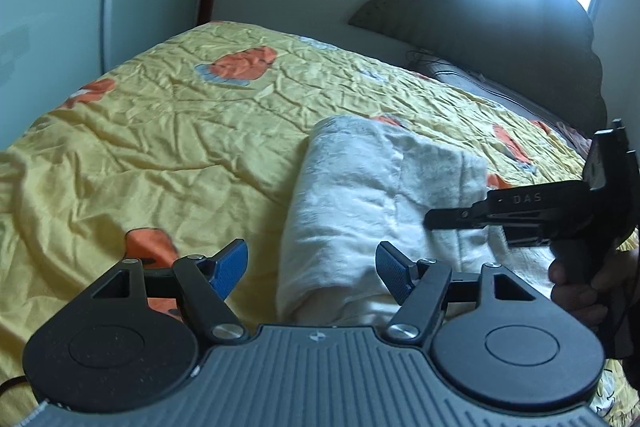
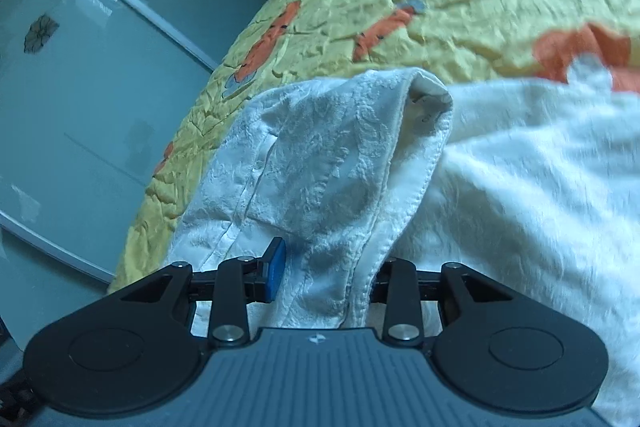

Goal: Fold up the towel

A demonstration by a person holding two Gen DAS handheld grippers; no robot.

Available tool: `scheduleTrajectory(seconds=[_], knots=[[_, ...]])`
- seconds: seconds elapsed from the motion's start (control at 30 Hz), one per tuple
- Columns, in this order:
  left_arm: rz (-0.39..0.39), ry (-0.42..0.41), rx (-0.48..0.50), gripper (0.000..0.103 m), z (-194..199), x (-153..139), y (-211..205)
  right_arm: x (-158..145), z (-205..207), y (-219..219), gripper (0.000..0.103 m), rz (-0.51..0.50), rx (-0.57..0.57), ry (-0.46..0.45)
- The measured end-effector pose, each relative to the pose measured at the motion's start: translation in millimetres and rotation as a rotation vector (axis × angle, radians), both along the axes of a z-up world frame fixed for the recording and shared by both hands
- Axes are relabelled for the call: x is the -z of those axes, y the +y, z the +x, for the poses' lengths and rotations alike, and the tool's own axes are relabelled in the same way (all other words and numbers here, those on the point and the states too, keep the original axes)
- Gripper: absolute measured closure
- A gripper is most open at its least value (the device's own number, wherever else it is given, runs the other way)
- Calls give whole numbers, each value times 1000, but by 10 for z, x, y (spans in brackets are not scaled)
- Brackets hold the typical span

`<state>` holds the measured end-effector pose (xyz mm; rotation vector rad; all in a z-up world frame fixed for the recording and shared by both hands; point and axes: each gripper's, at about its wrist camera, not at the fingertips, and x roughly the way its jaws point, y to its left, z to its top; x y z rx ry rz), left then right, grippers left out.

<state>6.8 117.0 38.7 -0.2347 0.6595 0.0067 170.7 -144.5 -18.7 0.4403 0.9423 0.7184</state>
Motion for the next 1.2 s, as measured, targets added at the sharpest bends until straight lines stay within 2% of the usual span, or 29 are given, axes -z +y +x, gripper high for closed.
scheduleTrajectory(seconds=[0.07,0.17,0.23,0.27,0.33,0.4,0.5,0.57,0.63,0.67,0.7,0.77,0.9,0.93,0.97,1.0,1.1,1.2], knots=[[-4,1,-7,29,-6,11,29,-114,27,21,84,14,-23,-28],[-11,-6,-7,27,-19,4,39,-383,78,34,85,-13,-23,-130],[-14,-15,-4,25,-23,-4,30,-485,181,48,85,-28,-26,-152],[-16,-16,-1,25,-20,-7,18,-473,251,66,85,-28,-42,-133],[-17,-14,7,25,-15,-5,-12,-319,423,105,84,-35,-64,-37],[-18,-14,17,25,-18,-8,-45,-159,515,82,78,-75,-25,52],[3,-45,60,25,-78,-39,-135,-74,422,-162,79,31,32,84],[73,-77,129,25,-134,-61,-288,-65,309,-324,79,74,60,90],[149,-105,193,25,-161,-57,-456,-17,209,-438,73,80,83,116],[173,-116,218,25,-162,-42,-531,32,173,-479,65,91,80,135],[179,-118,234,25,-148,-31,-582,81,154,-519,53,104,84,153],[159,-104,252,25,-93,-13,-645,138,113,-607,45,157,103,172],[156,-108,253,25,-93,-28,-666,174,55,-736,42,242,118,202],[158,-109,249,25,-102,-27,-648,169,26,-747,46,258,106,193],[159,-107,241,25,-107,-19,-623,167,10,-746,68,265,94,188],[159,-101,227,25,-111,-10,-593,159,-12,-750,82,256,89,181],[143,-79,172,25,-97,13,-451,79,-30,-646,89,278,67,152],[130,-79,112,25,-120,-16,-289,-131,29,-382,90,328,14,122]])
